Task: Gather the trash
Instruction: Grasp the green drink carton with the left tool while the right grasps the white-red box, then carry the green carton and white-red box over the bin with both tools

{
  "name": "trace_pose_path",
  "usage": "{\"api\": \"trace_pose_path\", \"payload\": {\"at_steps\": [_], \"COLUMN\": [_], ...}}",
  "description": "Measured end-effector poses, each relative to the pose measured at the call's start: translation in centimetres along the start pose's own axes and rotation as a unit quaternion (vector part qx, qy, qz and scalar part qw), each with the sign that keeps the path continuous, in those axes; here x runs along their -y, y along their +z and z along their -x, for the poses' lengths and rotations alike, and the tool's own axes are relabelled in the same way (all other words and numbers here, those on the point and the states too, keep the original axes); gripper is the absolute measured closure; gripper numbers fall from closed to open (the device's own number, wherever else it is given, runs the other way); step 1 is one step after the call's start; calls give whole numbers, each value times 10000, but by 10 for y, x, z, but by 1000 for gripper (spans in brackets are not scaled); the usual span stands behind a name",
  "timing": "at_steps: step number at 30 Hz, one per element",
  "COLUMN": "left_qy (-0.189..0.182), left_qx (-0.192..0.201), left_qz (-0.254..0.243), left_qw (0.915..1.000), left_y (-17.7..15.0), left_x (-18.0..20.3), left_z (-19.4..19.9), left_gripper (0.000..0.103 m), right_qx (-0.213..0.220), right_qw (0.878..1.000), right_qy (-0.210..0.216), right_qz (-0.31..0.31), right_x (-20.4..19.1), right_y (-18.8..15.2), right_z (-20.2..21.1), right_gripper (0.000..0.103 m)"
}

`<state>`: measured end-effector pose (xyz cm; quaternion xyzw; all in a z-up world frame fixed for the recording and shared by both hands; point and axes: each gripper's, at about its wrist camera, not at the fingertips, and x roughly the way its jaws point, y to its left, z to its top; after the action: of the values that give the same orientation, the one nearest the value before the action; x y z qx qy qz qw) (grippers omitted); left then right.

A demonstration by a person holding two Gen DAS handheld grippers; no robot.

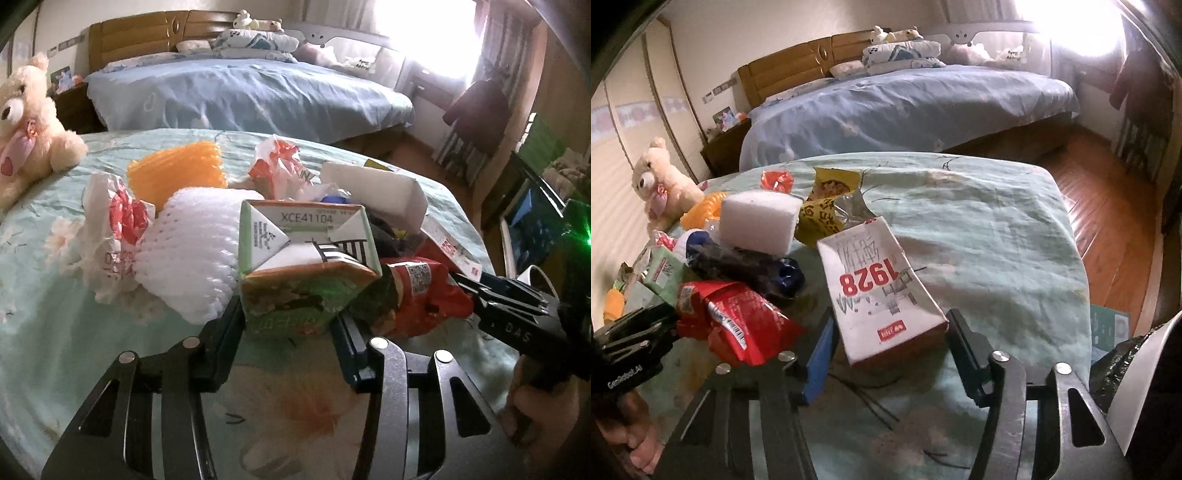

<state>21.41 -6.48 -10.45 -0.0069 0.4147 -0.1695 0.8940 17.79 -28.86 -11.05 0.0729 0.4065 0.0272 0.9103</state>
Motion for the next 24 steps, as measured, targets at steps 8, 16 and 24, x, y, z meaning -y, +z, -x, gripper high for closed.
{"api": "trace_pose_path", "payload": {"at_steps": [8, 16, 24], "left_qy": [-55, -378, -772], "left_qx": [123, 61, 59], "left_qz": [-29, -210, -647], "left_qw": [9999, 9990, 9949], "left_y": [-16, -37, -51], "left_x": [-4, 13, 53], "left_z": [29, 52, 71], "left_gripper": [58, 58, 58], "right_qx": [276, 419, 592], "right_qw": [9994, 9979, 9966], "right_qy": [15, 126, 111], "right_qz": [-200, -470, -561], "right_x": [3, 8, 8], "right_y": [-22, -55, -76], "right_z": [36, 76, 111], "right_gripper": [50, 50, 50]}}
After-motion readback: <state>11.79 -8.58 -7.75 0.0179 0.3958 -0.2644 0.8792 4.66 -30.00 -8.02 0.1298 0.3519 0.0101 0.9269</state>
